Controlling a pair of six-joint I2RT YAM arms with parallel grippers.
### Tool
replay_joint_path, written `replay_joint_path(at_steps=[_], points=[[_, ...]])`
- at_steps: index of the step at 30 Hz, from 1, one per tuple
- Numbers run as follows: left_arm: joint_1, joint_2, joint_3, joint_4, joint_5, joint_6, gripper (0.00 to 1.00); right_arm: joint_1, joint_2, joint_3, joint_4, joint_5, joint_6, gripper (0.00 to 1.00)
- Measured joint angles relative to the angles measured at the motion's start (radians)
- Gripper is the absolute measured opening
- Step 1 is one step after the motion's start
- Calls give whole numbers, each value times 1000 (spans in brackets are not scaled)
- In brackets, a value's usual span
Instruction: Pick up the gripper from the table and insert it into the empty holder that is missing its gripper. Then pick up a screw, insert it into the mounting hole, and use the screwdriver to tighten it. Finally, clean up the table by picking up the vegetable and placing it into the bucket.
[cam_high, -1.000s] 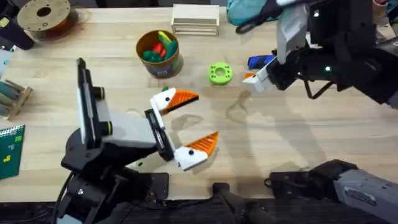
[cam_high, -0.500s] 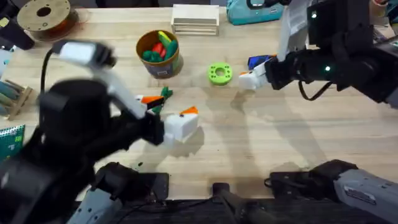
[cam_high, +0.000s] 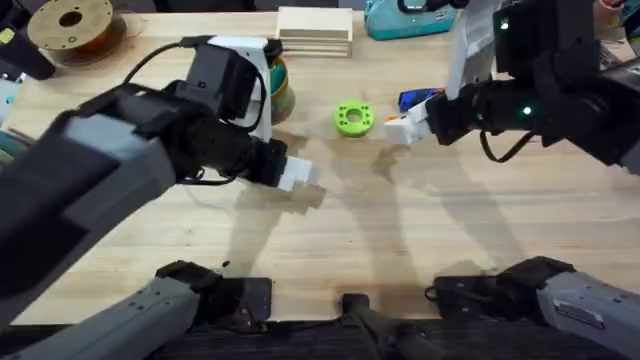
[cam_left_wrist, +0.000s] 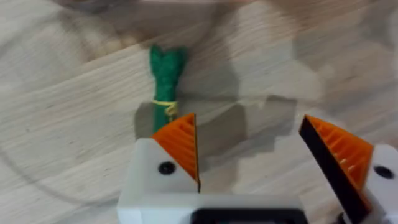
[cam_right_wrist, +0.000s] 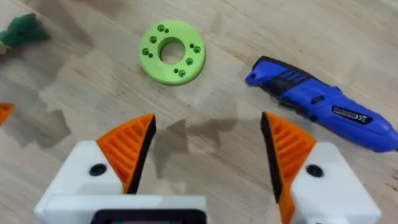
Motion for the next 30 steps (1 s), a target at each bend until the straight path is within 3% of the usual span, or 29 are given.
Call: replay_joint_path(at_steps=[3,8,15,21,25,26,30], points=[[36,70,0,5,-75,17,987,0,0,0,-12,0,0,990],[52,81,0,62,-147,22,987,0,0,0,-12,0,0,990],[52,97,1,134,-177,26,987,0,0,0,-12,0,0,990],[52,243,1,134,-190,26,987,0,0,0,-12,0,0,990],[52,265,11,146,-194,29,970,0,0,0,-12,0,0,990],[52,267,11,144,-194,27,900,0,0,0,-12,0,0,990],[52,267,11,148,-194,30,318,0,0,0,-13,0,0,990]])
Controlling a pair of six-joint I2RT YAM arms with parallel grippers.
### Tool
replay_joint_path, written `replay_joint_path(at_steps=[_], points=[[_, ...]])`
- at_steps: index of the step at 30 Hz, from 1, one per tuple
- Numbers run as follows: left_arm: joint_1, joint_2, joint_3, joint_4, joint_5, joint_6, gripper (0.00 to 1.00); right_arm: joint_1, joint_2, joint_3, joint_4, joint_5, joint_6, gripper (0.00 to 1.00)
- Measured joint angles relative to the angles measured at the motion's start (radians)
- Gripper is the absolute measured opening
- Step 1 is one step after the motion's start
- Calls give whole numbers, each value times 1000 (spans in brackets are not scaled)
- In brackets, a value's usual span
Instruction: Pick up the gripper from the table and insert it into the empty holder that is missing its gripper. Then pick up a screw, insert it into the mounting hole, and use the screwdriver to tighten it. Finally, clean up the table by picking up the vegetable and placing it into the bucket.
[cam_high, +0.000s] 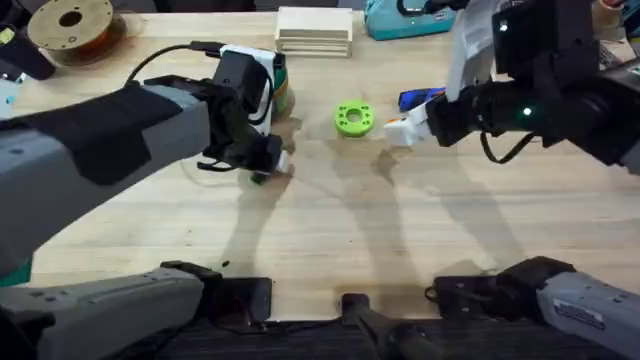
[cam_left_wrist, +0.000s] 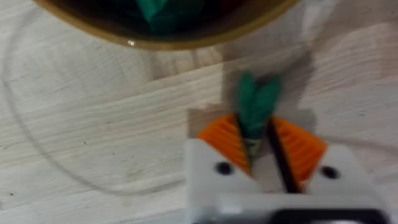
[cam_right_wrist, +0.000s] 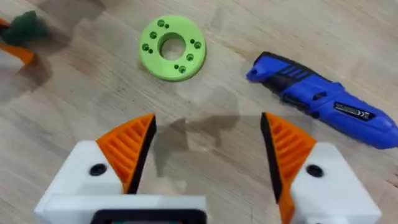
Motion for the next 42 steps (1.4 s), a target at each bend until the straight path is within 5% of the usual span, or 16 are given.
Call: replay_joint_path(at_steps=[2,3,9,15,18,27,31,37,38,42], points=[[0,-2,4,1,3,3,50,0,0,0,0,0,0,990],[0,-3,6,2,2,4,21,0,0,0,0,0,0,989],[0,-2,81,-222,1,5,18,0,0,0,0,0,0,990],[0,-12,345,-463,24,7,18,0,0,0,0,0,0,990],[0,-29,442,-419,10,7,18,0,0,0,0,0,0,990],[2,36,475,40,-195,7,18,0,0,0,0,0,0,990],[22,163,475,75,-214,6,18,0,0,0,0,0,0,990],[34,181,475,79,-221,7,20,0,0,0,0,0,0,990],[34,176,475,78,-221,8,54,0,0,0,0,0,0,990],[34,158,475,78,-227,6,674,0,0,0,3,0,0,990]])
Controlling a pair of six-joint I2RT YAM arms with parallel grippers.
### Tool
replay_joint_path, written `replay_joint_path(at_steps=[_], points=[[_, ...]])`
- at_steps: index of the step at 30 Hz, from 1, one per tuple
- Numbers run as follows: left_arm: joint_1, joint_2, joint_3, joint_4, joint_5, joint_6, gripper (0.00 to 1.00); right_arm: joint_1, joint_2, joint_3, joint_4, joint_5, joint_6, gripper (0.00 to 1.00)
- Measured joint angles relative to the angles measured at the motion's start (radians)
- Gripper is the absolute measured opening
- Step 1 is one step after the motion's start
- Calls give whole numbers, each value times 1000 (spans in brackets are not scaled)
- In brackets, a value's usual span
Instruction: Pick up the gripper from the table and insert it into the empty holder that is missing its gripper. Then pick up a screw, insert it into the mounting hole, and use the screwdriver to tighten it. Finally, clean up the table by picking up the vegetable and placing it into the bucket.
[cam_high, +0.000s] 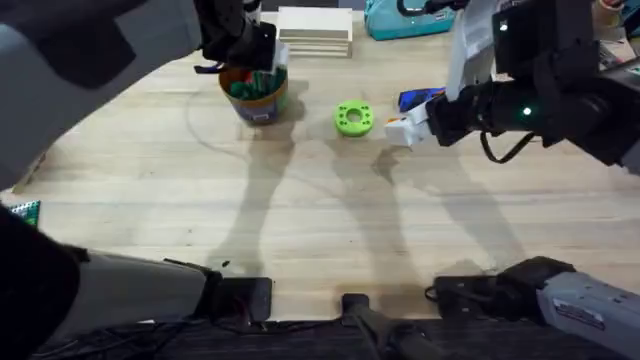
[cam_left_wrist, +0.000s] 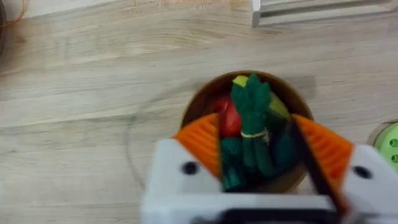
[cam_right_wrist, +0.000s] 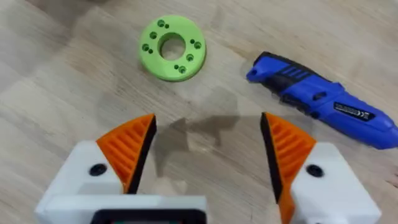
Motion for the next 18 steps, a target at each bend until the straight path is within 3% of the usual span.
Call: replay_joint_path(at_steps=[2,3,9,10,12,18], points=[[0,-15,0,0,-1,-3,942,0,0,0,9,0,2,989],[0,-27,0,0,-2,-4,975,0,0,2,5,0,4,989],[0,-181,0,-80,-5,-4,985,0,-4,121,-188,0,15,989],[0,-308,0,-178,-5,-4,985,0,-21,228,-300,0,19,990],[0,-387,0,-256,-7,-4,985,0,-46,290,-350,-1,22,991],[0,-537,1,-477,-9,-4,987,0,-136,352,-431,-1,22,989]])
